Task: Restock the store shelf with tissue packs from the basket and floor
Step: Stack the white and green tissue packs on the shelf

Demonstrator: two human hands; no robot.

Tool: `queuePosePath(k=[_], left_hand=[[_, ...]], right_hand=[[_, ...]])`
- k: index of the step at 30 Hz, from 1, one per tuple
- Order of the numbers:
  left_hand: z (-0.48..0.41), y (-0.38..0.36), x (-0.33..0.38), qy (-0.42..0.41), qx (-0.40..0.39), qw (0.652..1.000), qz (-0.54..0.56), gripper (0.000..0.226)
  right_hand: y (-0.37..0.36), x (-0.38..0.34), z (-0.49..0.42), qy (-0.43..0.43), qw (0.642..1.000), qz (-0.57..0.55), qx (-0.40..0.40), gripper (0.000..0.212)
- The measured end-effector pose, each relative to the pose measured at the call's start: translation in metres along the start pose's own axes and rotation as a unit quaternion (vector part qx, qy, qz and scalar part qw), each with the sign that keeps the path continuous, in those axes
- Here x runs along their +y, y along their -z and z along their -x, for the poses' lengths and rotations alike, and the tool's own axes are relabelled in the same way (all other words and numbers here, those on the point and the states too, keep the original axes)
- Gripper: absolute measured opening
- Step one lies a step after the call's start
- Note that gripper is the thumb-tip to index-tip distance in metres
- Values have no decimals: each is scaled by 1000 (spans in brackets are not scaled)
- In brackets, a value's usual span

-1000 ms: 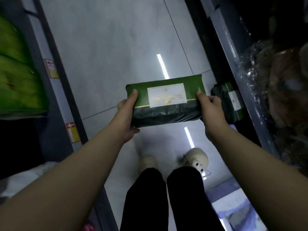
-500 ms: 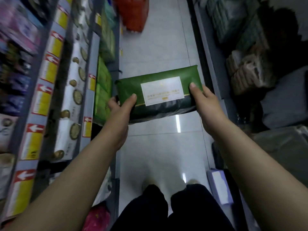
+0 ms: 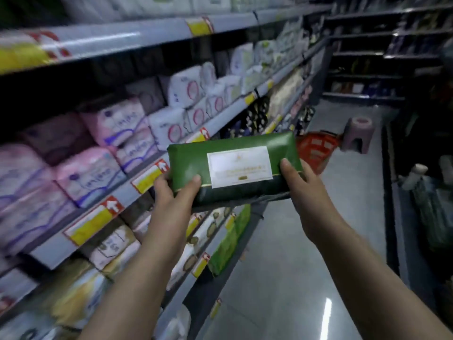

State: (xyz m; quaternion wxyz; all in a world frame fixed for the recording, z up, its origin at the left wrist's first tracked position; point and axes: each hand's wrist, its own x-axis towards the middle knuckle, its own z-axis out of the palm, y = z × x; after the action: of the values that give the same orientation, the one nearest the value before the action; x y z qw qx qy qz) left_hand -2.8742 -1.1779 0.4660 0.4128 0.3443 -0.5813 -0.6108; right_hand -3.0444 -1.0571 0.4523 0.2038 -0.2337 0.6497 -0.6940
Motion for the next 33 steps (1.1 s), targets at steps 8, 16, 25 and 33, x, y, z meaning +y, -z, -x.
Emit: queuePosePath(k=[8,16,25,33], left_hand=[[45,46,85,-119,147,982,-21,45],[68,86,157,-199,245,945,-89,69],[56,127,223,-271,327,890,-168,85],[4,154,295,-378,366,822,-219,66]], right_hand=[[-50,-86,-1,45,978,19,-204,44],[-114,-143,-1,126,930,-57,-339,25],[-188,-209,-11,195,893,-106,-391,59],[-256,-284,-36,280,878,-147,-360,56]])
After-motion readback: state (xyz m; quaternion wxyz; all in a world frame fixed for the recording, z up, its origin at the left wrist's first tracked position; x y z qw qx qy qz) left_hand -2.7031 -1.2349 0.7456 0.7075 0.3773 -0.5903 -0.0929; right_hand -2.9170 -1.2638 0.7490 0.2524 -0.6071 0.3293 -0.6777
